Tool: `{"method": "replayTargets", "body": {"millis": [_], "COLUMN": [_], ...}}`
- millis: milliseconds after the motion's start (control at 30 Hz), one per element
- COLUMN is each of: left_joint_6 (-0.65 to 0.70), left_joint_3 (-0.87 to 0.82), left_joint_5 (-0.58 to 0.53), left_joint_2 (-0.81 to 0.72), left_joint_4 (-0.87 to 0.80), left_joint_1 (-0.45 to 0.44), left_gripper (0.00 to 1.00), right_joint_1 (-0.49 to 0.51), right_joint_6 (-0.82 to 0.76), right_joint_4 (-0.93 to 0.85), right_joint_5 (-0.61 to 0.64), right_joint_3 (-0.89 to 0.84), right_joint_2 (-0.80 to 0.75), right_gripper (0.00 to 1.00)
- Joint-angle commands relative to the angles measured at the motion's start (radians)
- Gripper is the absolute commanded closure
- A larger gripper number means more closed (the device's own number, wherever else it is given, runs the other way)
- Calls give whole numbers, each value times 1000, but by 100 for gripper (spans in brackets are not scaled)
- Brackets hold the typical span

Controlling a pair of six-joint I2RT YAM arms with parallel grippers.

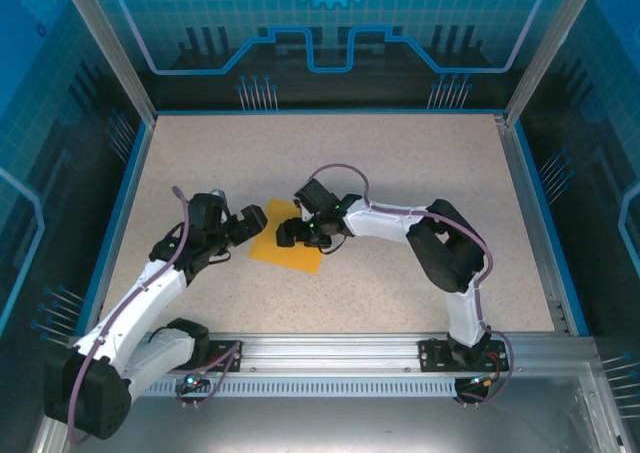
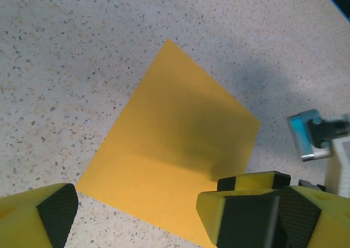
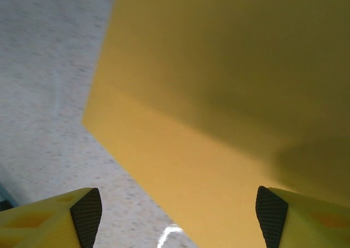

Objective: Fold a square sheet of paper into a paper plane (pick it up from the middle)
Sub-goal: Move the square sheet of paper to the center of the table.

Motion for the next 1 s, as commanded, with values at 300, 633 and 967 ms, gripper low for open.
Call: {"method": "replayTargets", "body": {"millis": [300,633,967], "left_joint_6": [68,108,104], "left_joint_3": [-34,-48,-93], "left_joint_5": [65,120,138], "left_joint_2": [-1,27,11], "left_joint_4": [82,119,140], "left_joint_1": [12,12,12], "left_gripper": [1,2,2], "right_joint_1": [-218,-207,-242], "right_joint_6": [-233,-324,-246], "right_joint_4": [-134,-236,-151], "right_joint_5": [-51,-22,-38], "right_joint_3": [-276,-183,5], "right_joint_2": [-123,-227,-42], "right_gripper": [27,24,26]}}
